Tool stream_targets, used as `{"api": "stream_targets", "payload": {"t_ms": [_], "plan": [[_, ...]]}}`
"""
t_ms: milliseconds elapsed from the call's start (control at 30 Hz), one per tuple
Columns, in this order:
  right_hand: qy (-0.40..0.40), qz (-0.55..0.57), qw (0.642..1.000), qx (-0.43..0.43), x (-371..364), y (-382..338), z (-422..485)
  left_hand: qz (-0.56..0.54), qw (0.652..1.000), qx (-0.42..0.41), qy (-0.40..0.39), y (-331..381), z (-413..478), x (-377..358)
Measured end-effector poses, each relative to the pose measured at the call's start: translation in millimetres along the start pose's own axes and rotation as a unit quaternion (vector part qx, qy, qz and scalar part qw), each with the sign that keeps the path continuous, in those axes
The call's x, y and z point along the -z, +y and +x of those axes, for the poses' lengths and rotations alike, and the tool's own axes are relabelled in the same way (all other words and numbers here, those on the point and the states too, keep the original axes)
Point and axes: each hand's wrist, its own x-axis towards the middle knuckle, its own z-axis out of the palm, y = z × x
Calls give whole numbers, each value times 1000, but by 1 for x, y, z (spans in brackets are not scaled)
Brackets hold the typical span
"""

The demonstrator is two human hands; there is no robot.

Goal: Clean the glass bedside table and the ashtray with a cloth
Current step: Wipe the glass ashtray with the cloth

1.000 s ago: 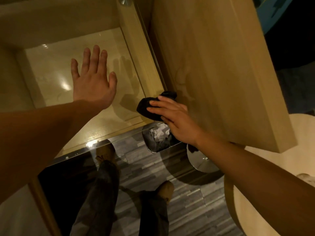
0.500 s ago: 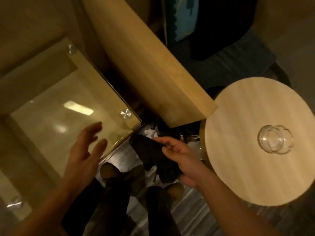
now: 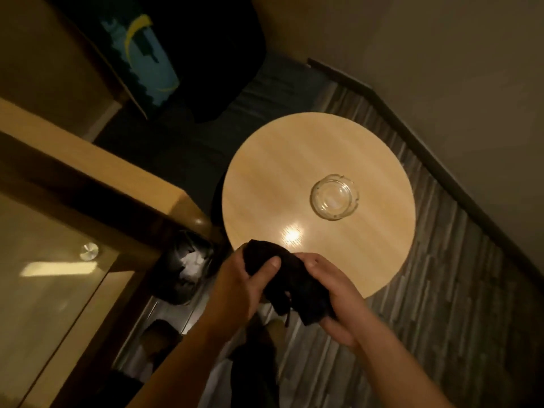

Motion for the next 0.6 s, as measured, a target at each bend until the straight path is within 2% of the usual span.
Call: {"api": "stream_targets", "payload": {"t_ms": [100, 200, 333, 433, 500, 600], "plan": [[55, -14, 998, 30, 41, -14, 5, -34, 998, 45, 9, 0, 29, -37], [154, -80, 983, 62, 72, -15, 22, -49, 996, 73, 3, -12, 59, -62], [275, -200, 933, 115, 93, -1, 53, 149, 987, 47, 22, -33, 91, -76], [304, -321, 883, 155, 99, 13, 71, 307, 950, 33, 47, -45, 103, -74], [319, -359, 861, 164, 99, 20, 77, 383, 923, 2, 43, -50, 110, -68], [350, -393, 832, 175, 100, 23, 80, 451, 883, -106, 71, -51, 121, -55]]}}
